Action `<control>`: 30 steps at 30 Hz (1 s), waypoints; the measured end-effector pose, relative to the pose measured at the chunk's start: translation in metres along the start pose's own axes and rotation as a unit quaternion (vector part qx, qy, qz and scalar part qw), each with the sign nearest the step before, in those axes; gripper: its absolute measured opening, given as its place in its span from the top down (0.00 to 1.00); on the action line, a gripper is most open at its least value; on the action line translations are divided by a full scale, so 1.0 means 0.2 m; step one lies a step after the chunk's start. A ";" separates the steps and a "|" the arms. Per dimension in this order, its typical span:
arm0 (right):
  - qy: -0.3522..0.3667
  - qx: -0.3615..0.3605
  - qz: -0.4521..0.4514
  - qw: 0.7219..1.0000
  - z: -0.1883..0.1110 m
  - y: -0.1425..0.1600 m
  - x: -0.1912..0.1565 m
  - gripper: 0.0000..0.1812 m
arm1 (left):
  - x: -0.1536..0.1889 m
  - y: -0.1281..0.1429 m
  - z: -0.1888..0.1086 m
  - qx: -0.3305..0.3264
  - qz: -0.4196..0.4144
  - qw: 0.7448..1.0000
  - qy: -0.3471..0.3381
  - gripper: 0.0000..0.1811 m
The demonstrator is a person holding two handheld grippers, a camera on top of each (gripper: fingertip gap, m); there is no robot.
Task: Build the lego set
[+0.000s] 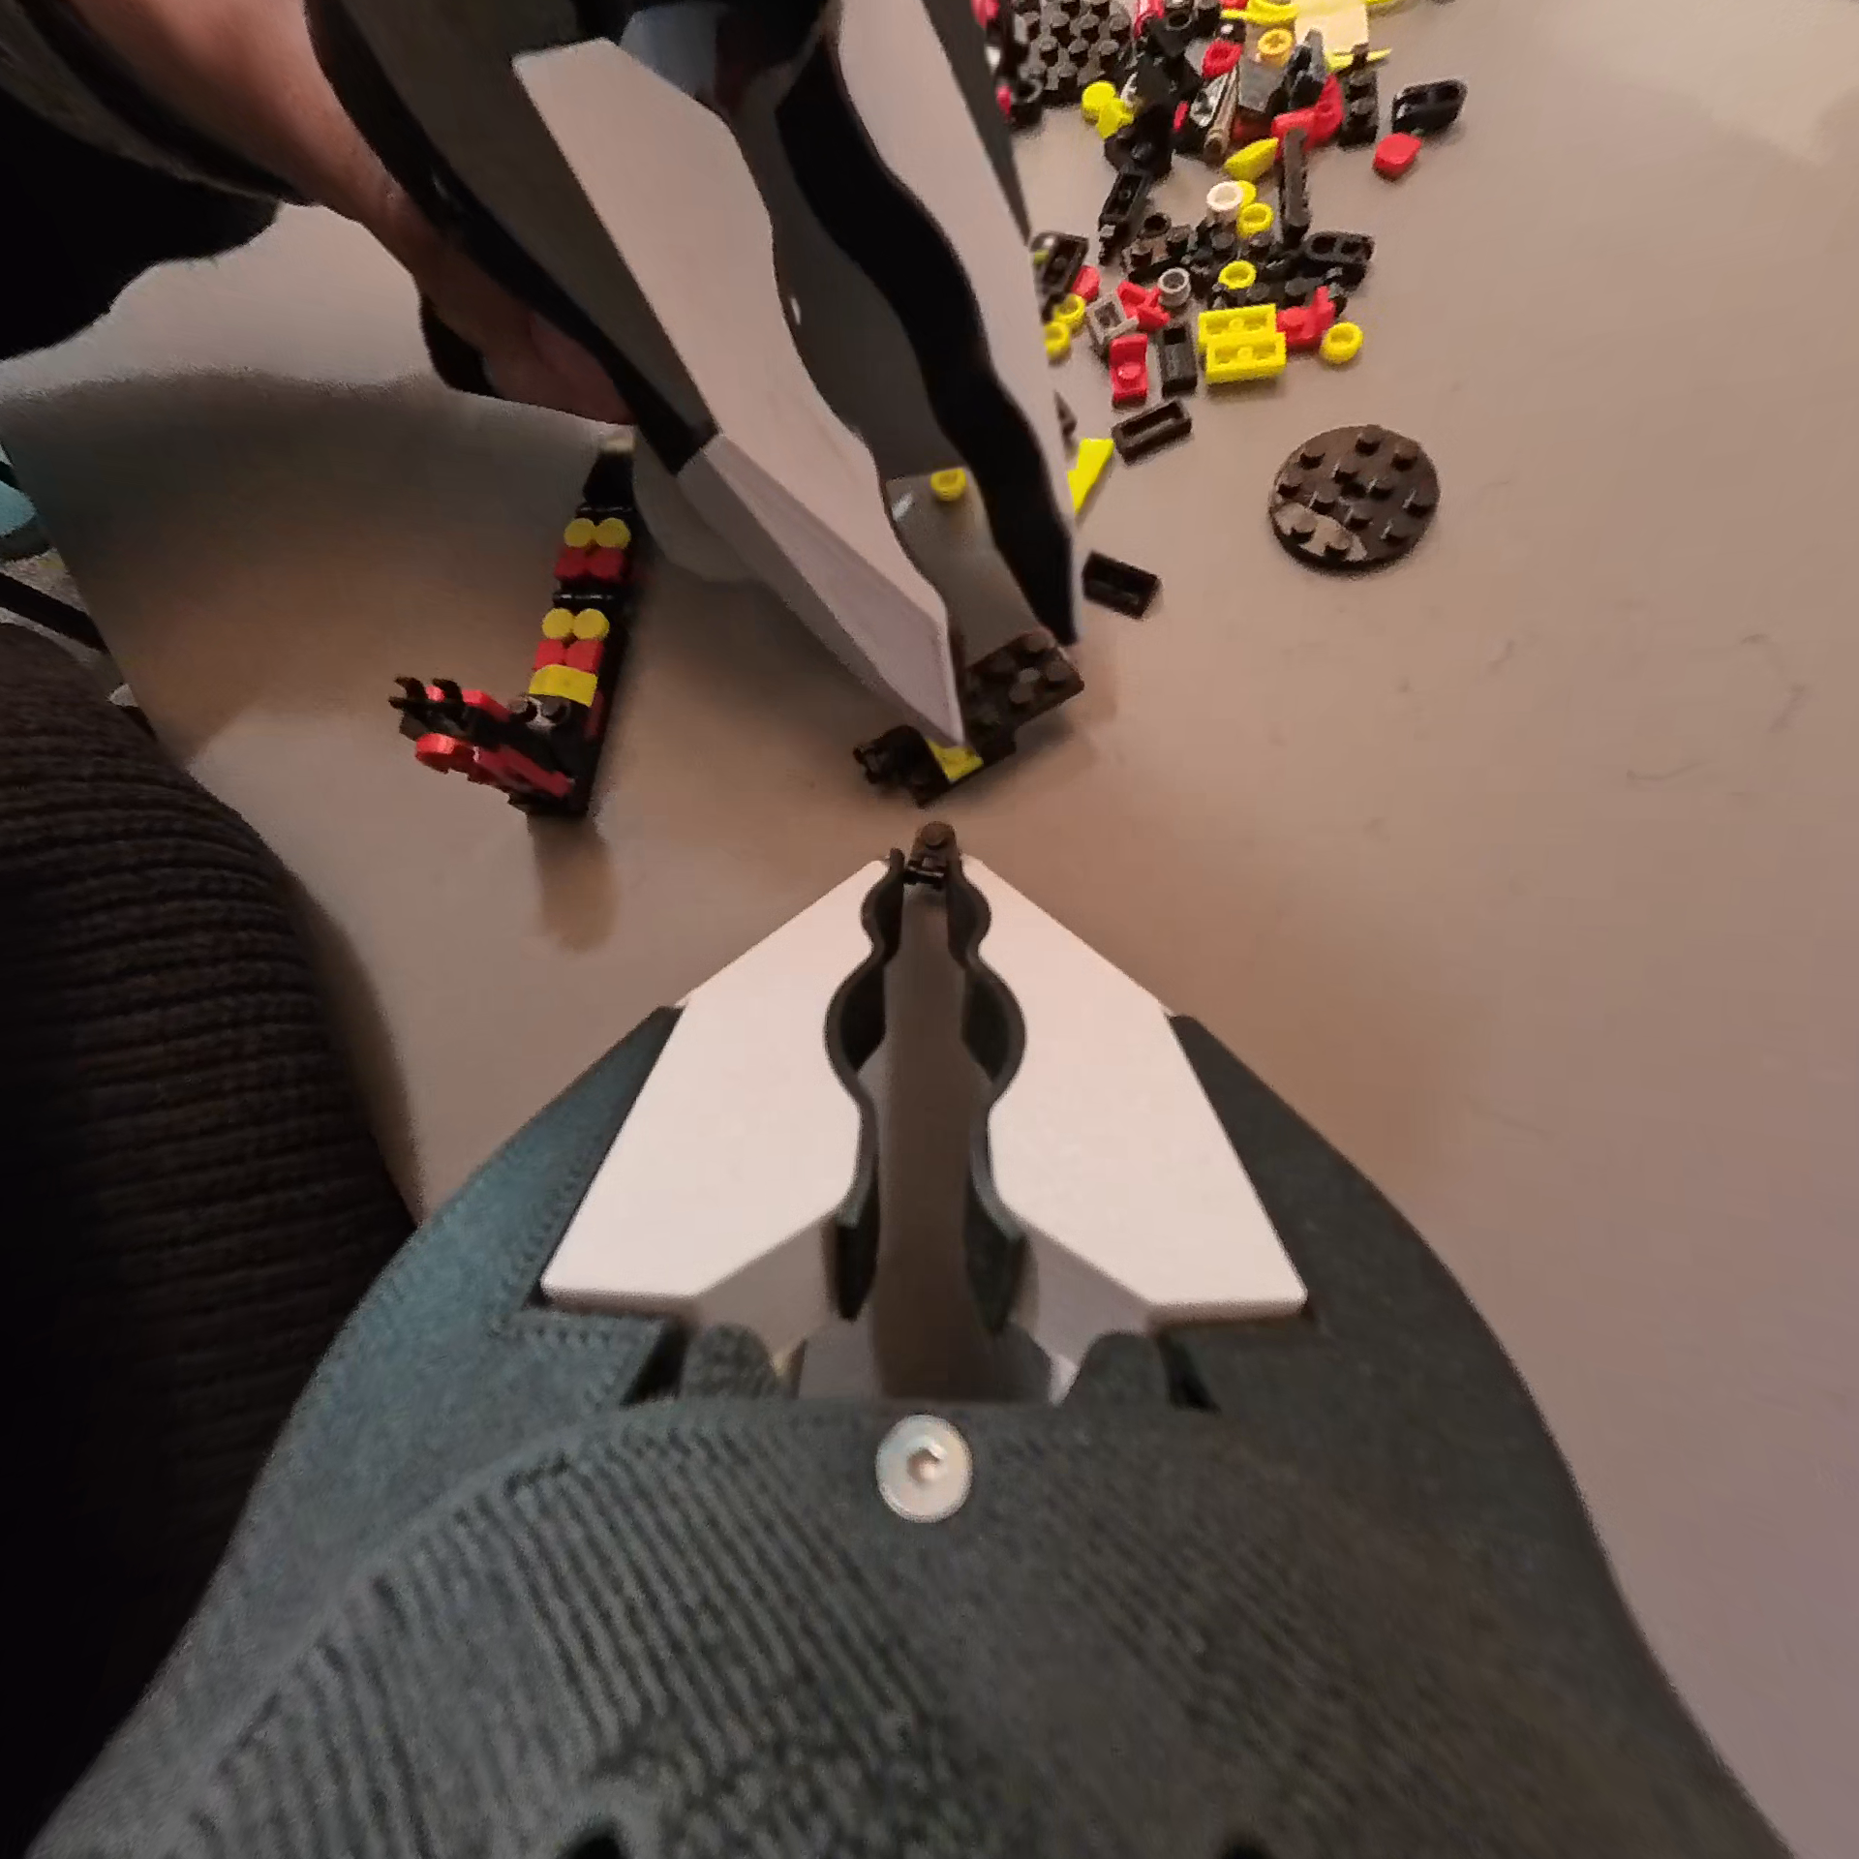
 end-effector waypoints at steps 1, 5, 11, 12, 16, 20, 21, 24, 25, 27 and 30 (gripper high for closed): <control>-0.001 -0.001 0.000 1.000 0.00 0.00 0.00 0.96 | 0.00 0.01 0.00 -0.001 -0.010 1.000 0.002 0.85; -0.003 -0.002 -0.001 1.000 0.01 0.00 -0.01 0.96 | 0.02 0.03 -0.02 -0.008 -0.042 0.999 0.015 0.86; -0.001 0.000 0.002 1.000 0.01 0.00 0.00 0.96 | 0.05 0.08 -0.07 -0.005 -0.092 0.995 0.048 0.89; 0.000 0.000 0.002 1.000 0.01 0.00 0.00 0.96 | 0.05 0.09 -0.08 -0.003 -0.098 0.994 0.053 0.89; -0.005 0.003 0.005 1.000 0.00 -0.01 0.00 0.96 | 0.04 0.09 -0.10 0.015 -0.111 0.993 0.039 0.89; -0.020 0.003 0.007 1.000 0.00 -0.01 -0.01 0.96 | 0.03 0.07 -0.08 0.024 -0.121 0.992 0.032 0.87; -0.021 0.001 0.005 1.000 0.00 -0.01 -0.02 0.96 | 0.03 0.08 -0.07 0.020 -0.122 0.992 0.030 0.87; -0.022 0.000 0.002 1.000 0.00 -0.01 -0.02 0.96 | 0.04 0.09 -0.05 0.007 -0.119 0.993 0.022 0.87; -0.023 0.000 0.003 1.000 0.00 -0.01 -0.02 0.96 | 0.04 0.09 -0.04 0.005 -0.119 0.993 0.022 0.87; -0.025 -0.001 0.004 1.000 0.01 -0.01 -0.02 0.96 | 0.05 0.09 -0.03 0.006 -0.121 0.992 0.027 0.88; -0.024 -0.002 0.004 1.000 0.01 -0.01 -0.02 0.96 | 0.05 0.09 -0.03 0.006 -0.123 0.992 0.026 0.88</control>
Point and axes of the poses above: each gripper's, where its closed fingertips meet, z out along the fingers, y out of its underside, x = y × z across the jaws, the point moved 10 cm from there along -z, back along the fingers, and after that the axes turned 7 degrees about y, right-handed, at the moved point
